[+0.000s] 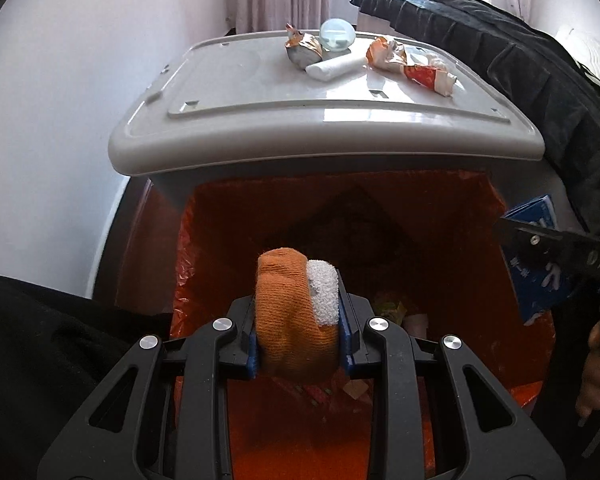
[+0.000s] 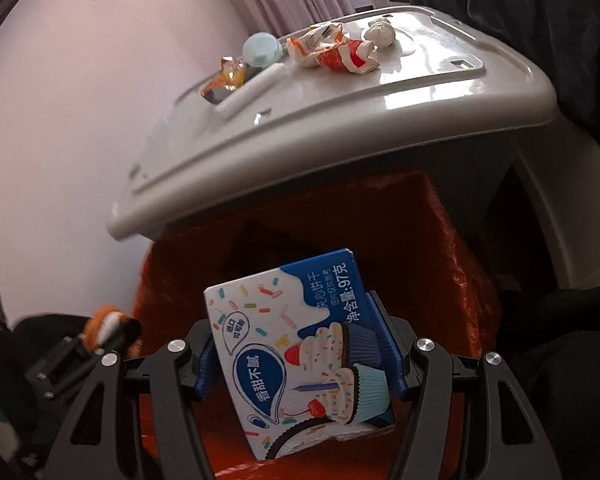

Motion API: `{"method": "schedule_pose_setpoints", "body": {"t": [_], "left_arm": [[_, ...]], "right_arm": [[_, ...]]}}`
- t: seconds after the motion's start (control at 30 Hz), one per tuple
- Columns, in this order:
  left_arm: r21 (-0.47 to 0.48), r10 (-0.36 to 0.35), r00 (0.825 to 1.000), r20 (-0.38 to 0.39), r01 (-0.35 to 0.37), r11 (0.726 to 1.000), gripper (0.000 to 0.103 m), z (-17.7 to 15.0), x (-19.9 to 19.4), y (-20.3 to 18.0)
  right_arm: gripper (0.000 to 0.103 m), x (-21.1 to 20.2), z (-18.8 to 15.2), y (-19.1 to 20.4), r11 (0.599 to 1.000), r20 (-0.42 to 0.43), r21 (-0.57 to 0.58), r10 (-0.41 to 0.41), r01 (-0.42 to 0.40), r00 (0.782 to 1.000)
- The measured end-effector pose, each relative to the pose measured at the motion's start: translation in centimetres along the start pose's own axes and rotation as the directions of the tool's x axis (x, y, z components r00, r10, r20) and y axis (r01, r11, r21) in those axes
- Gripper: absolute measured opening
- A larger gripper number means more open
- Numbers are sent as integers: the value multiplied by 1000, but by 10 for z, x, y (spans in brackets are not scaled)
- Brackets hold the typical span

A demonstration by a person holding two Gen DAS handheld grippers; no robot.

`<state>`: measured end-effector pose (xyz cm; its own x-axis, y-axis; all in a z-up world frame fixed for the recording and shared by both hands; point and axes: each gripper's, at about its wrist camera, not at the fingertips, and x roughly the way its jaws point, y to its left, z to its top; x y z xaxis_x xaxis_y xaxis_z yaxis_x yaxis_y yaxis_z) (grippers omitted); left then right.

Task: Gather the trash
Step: 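Carry the blue box and orange sock over the bin and release both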

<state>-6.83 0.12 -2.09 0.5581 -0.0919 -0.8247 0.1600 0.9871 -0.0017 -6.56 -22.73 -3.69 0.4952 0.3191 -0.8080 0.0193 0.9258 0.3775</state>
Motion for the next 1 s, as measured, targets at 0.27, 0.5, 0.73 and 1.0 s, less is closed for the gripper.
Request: {"method": "schedule_pose_setpoints", "body": {"t": [0.27,0.5,0.73,1.0], "left_arm": [[11,-7,1000,-10,7,1000,28,-2,10,-4],[19,-1,1000,-18,1,1000,28,-1,12,-7],[35,11,1000,-11,-11,999,28,-1,11,-10],[33,18,1000,-23,-17,999,28,-1,15,-10]], "right_arm": [[62,10,2,5,999,-8,-28,-21,21,1000],[62,13,3,5,1000,-7,-24,-15,15,1000],[62,7,4,0,1000,6,8,-6,6,1000],[62,5,3,-3,1000,6,11,1,-1,1000]]}}
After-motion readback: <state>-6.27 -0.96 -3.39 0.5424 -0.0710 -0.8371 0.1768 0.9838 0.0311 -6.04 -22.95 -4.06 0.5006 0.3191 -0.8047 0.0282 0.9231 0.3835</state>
